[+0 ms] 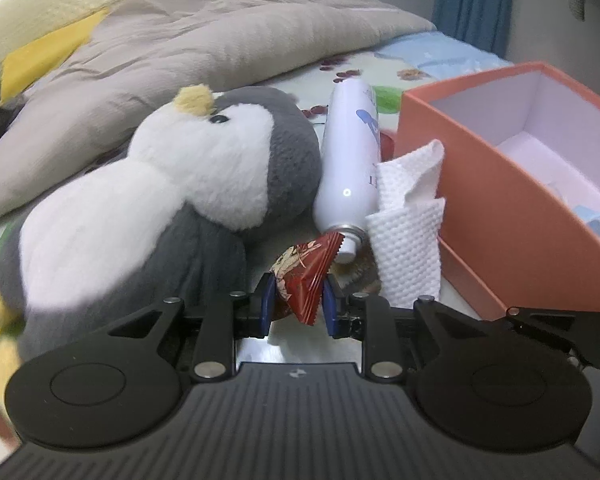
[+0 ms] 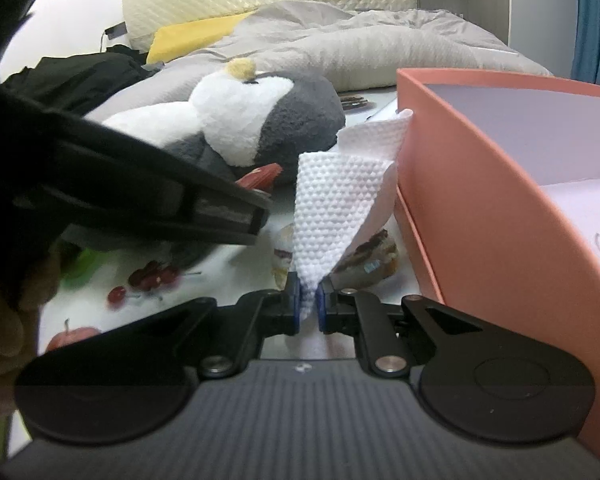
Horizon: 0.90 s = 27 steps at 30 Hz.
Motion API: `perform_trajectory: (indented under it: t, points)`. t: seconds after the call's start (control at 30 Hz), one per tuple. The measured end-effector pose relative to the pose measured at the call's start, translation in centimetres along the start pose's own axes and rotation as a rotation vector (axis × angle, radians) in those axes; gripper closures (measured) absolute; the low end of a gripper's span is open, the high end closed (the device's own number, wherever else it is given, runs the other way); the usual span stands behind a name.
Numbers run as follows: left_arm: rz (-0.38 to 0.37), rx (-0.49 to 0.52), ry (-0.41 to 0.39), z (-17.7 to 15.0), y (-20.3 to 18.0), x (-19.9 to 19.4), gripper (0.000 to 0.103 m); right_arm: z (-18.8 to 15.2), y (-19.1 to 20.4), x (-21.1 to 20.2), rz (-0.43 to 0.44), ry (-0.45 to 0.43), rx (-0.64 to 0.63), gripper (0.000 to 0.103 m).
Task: Organize soft objects
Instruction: 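Lift the tissue and red wrapper and carry them over the pink box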
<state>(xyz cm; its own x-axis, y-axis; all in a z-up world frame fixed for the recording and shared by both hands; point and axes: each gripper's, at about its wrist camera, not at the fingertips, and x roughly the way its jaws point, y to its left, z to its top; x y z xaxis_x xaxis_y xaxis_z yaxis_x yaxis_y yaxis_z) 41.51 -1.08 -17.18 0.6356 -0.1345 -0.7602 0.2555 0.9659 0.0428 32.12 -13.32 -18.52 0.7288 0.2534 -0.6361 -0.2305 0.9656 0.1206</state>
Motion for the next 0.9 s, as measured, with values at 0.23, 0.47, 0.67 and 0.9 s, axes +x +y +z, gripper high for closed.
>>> perform_trajectory:
  t: [0.23, 0.47, 0.67, 0.9]
  points:
    - [0.007, -0.102, -0.035, -3.0, -0.2, -5.3, 0.074, -0.6, 0.2, -3.6, 0.041, -0.020, -0.010, 0.091]
    - [0.015, -0.209, -0.062, -6.5, 0.0, -10.0, 0.074, -1.9, 0.9, -7.7, 0.081, -0.031, -0.037, 0.091]
    - [-0.002, -0.280, -0.066, -9.4, -0.8, -12.7, 0.074, -2.9, 0.8, -10.9, 0.103, -0.028, -0.053, 0.091]
    - [-0.033, -0.348, -0.057, -11.8, -2.4, -14.5, 0.074, -3.9, 0.3, -13.8, 0.122, 0.017, -0.049, 0.091]
